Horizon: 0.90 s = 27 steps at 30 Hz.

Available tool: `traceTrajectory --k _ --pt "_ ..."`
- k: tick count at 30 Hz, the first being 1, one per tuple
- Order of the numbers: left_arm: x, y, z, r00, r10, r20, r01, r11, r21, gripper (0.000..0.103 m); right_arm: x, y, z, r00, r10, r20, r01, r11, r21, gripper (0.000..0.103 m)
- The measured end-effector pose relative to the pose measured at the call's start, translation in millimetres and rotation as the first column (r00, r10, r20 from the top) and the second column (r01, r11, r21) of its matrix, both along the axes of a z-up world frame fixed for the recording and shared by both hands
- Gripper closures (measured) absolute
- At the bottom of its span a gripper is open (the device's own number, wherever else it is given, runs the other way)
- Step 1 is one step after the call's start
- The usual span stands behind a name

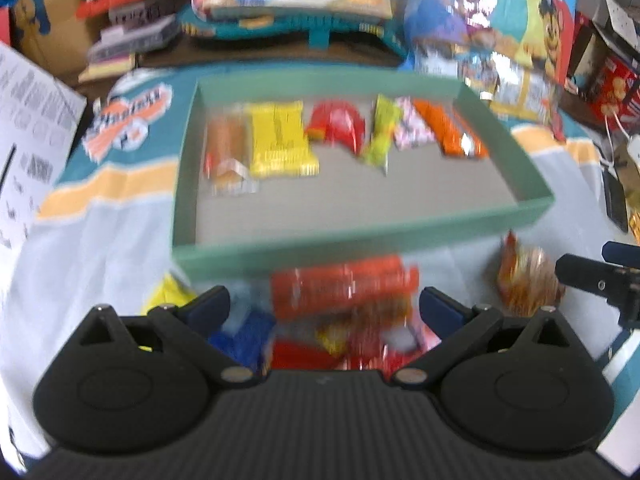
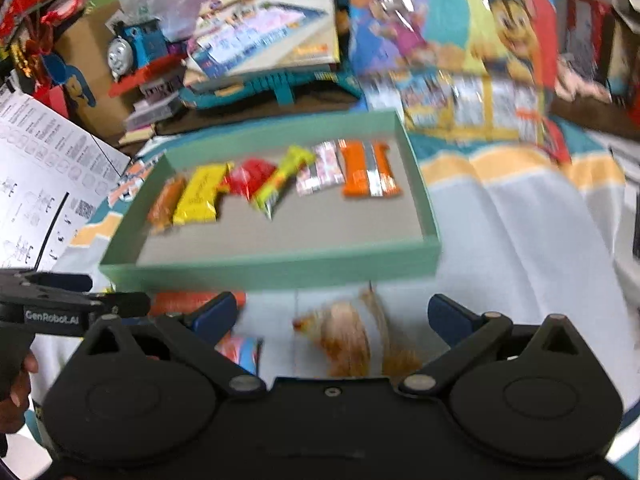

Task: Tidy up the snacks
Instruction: 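Move both tools back to the remaining snack pile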

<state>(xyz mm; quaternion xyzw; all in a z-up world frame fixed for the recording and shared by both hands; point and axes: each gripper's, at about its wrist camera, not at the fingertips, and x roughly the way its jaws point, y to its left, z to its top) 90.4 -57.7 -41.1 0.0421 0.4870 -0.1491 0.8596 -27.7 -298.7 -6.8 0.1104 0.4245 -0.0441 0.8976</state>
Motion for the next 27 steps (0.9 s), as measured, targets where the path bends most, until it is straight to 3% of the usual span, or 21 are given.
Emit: traceTrajectory --k 6,12,18,24,26,27 --pt "-14.3 0.9 -28.2 0.996 0.001 -0.088 -0.002 1.000 -0.005 0.000 -21.4 -8.4 -26.8 0.996 -0.070 -0.052 0.072 0.997 0.036 0.000" --pt "-12.6 -15.2 -37.7 0.994 -0.029 -0.106 0.029 1.000 -0.001 0.002 -8.3 -14.1 -25.0 0.997 -0.065 -0.046 0.065 0.998 0.013 0.004" --pt "-13.7 -33.9 -43.9 0.990 -0.097 -0.107 0.099 0.995 0.011 0.025 20.2 -14.4 -36.4 0.997 -0.020 -0.069 0.020 1.000 -0.002 0.017" --pt "-9.9 -39.9 -50.7 0.989 -0.103 -0.109 0.106 0.994 0.027 0.026 29.9 -16.8 -52.4 0.995 -0.003 -0.103 0.006 1.000 0.024 0.032" --pt "-8.0 -39.9 -52.6 0.988 -0.101 -0.117 0.104 0.994 0.025 0.026 29.7 -16.3 -57.7 0.993 0.010 -0.116 -0.006 0.999 0.039 0.048" --pt "-7.4 -39.6 -53.4 0.988 -0.100 -0.118 0.104 0.994 0.026 0.026 29.2 -14.8 -58.5 0.993 0.015 -0.114 -0.011 0.999 0.037 0.051"
